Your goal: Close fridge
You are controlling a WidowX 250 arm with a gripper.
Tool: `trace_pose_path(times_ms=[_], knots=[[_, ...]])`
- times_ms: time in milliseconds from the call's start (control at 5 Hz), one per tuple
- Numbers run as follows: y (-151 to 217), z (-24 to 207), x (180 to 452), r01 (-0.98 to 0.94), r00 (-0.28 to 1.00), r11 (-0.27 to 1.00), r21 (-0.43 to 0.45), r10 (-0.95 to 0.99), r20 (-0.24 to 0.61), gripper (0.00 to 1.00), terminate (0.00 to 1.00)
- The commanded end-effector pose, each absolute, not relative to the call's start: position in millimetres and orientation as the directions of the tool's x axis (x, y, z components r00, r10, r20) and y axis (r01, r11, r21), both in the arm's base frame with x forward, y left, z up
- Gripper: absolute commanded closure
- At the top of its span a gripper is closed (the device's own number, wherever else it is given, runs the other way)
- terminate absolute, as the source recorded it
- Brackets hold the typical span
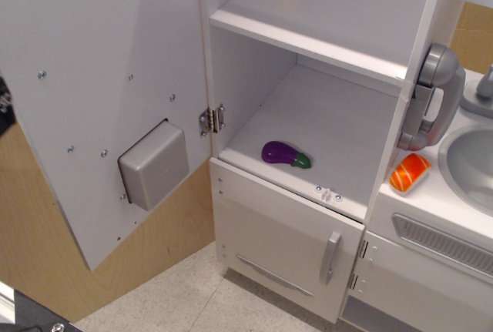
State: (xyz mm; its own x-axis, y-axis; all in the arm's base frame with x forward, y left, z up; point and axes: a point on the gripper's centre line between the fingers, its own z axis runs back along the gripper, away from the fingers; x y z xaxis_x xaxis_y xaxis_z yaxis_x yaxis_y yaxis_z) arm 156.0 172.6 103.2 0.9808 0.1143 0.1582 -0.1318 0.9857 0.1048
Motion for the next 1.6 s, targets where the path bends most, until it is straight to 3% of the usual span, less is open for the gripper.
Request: trace_pose_path(times_ms=[0,600,1000,1400], knots=[[214,122,166,-0.198,0.970,0.969,0.149,0.172,0.170,0.00,0.00],[250,135,198,-0.272,0.960,0.946,0.174,0.254,0.121,0.00,0.00],[225,133,205,-0.217,0.975,0.964,0.154,0.207,0.078,0.00,0.00],[172,123,203,-0.019,0.999,0.996,0.090,0.015,0.050,0.00,0.00]])
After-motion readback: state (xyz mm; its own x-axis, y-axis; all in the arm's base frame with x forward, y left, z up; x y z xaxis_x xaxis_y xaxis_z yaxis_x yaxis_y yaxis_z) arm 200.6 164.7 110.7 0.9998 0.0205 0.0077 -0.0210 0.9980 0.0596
